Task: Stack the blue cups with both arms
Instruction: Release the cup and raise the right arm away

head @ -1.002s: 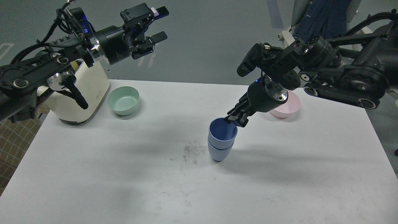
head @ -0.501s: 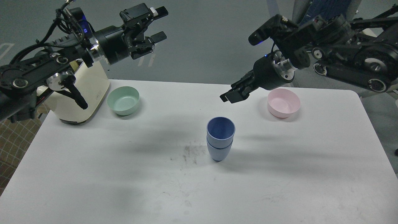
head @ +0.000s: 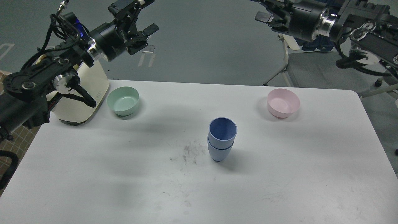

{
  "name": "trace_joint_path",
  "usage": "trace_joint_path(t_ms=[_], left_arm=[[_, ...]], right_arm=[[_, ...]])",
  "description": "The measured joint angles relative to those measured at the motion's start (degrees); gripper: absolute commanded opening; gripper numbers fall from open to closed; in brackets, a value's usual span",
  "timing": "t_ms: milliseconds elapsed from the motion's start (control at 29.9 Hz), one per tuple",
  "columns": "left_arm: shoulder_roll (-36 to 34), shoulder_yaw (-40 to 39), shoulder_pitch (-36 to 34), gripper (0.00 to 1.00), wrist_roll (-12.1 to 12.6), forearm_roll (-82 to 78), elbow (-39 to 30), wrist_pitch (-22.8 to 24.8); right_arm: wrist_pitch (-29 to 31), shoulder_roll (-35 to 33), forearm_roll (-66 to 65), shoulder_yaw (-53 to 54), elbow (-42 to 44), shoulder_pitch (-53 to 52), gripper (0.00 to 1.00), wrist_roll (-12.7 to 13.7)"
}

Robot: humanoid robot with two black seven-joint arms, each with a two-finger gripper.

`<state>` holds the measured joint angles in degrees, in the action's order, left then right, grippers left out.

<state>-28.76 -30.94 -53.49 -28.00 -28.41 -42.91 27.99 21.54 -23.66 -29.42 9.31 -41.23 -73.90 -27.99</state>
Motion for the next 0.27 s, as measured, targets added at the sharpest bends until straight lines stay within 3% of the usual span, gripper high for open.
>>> trace_joint_path(t_ms=[267], left_arm=[[6.5,-1.7,2.9,0.98,1.1,7.4,7.3,0.0]], right_arm=[[0.0,8.2,0.2,21.0,7.4,14.7,1.00,0.0]])
